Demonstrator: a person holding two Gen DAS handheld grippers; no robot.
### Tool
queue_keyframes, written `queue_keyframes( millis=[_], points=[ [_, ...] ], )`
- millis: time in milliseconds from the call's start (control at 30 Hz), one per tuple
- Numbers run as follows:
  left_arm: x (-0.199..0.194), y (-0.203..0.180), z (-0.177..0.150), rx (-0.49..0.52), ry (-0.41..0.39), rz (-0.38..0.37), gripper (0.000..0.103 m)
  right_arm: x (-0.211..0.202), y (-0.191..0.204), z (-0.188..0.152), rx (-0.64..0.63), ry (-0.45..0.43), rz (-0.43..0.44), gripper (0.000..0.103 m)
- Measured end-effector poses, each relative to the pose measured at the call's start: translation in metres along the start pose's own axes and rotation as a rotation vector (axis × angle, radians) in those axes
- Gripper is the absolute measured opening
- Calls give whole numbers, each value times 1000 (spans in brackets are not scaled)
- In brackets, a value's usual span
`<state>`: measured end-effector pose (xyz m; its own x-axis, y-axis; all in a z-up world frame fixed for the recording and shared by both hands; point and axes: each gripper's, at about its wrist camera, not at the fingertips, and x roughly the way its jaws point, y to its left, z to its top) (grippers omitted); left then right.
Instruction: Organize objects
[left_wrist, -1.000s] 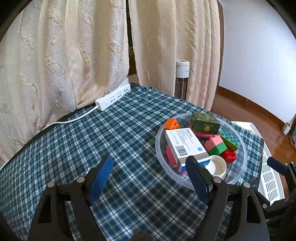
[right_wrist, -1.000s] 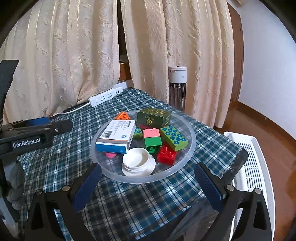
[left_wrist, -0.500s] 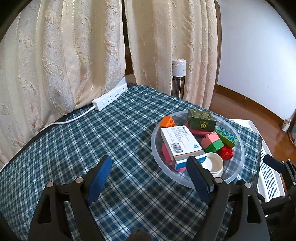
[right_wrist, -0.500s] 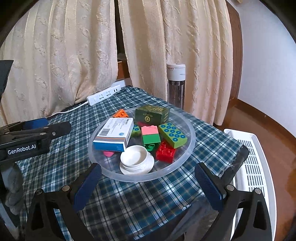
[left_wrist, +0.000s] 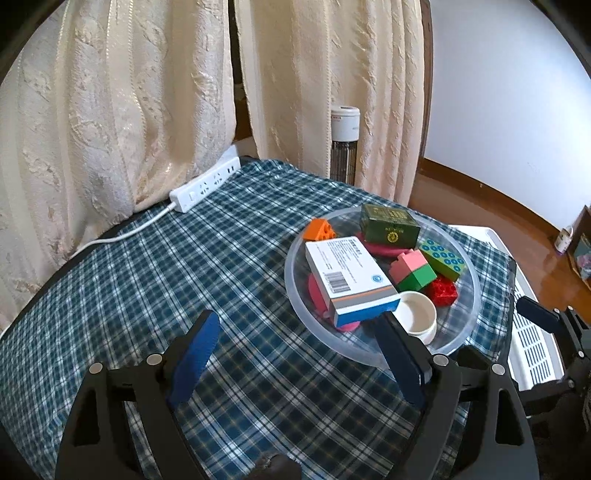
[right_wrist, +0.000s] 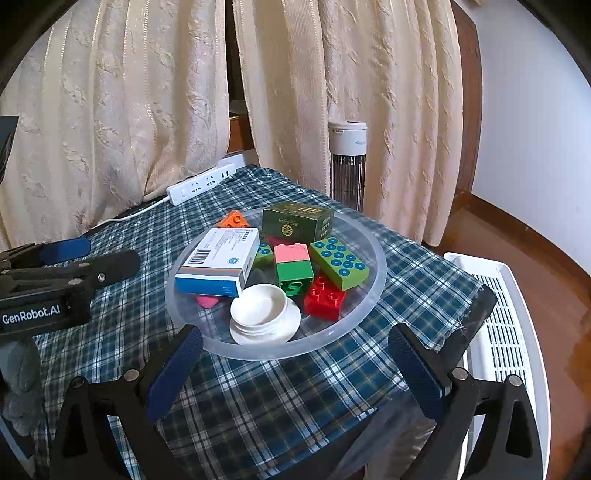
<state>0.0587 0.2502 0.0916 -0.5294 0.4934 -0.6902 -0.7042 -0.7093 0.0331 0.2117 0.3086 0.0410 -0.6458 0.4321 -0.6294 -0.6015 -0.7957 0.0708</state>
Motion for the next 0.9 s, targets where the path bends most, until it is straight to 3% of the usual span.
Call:
queue_keyframes(
  millis=[900],
  points=[
    [1,-4,-1,23,5,-20,93,6,5,-4,-27,9,-43,102]
  ],
)
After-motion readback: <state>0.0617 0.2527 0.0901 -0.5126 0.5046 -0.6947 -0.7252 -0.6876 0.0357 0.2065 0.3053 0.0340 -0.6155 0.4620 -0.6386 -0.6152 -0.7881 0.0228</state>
